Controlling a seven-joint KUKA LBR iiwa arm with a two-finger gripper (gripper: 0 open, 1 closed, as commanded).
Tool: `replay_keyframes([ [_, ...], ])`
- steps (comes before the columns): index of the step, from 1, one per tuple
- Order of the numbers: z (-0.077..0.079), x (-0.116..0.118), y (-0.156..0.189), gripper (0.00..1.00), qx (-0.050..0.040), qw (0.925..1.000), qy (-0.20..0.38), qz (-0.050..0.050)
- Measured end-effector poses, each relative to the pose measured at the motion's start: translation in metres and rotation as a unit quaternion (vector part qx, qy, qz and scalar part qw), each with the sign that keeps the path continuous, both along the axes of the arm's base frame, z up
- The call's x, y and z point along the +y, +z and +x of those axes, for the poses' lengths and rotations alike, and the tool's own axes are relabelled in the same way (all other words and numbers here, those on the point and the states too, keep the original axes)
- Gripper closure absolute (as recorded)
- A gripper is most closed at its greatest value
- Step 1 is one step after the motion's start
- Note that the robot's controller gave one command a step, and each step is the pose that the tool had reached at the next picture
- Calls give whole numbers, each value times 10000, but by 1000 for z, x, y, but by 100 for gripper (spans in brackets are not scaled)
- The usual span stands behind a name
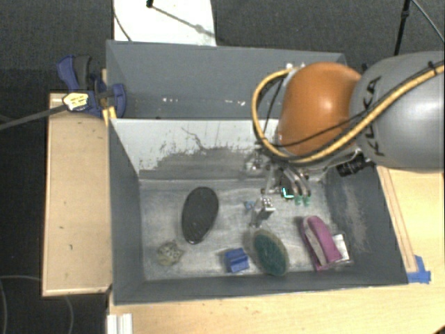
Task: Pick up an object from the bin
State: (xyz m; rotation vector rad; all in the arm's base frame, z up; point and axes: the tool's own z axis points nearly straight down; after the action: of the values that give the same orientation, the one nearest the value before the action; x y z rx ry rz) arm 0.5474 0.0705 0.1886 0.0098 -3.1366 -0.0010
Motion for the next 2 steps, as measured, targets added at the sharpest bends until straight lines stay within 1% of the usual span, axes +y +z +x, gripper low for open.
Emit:
replay_keyframes([
  [1,-61,68,-103,0,9,9992,404,4],
  [2,-57,-5,-112,0,-15,9939,1103,-11],
])
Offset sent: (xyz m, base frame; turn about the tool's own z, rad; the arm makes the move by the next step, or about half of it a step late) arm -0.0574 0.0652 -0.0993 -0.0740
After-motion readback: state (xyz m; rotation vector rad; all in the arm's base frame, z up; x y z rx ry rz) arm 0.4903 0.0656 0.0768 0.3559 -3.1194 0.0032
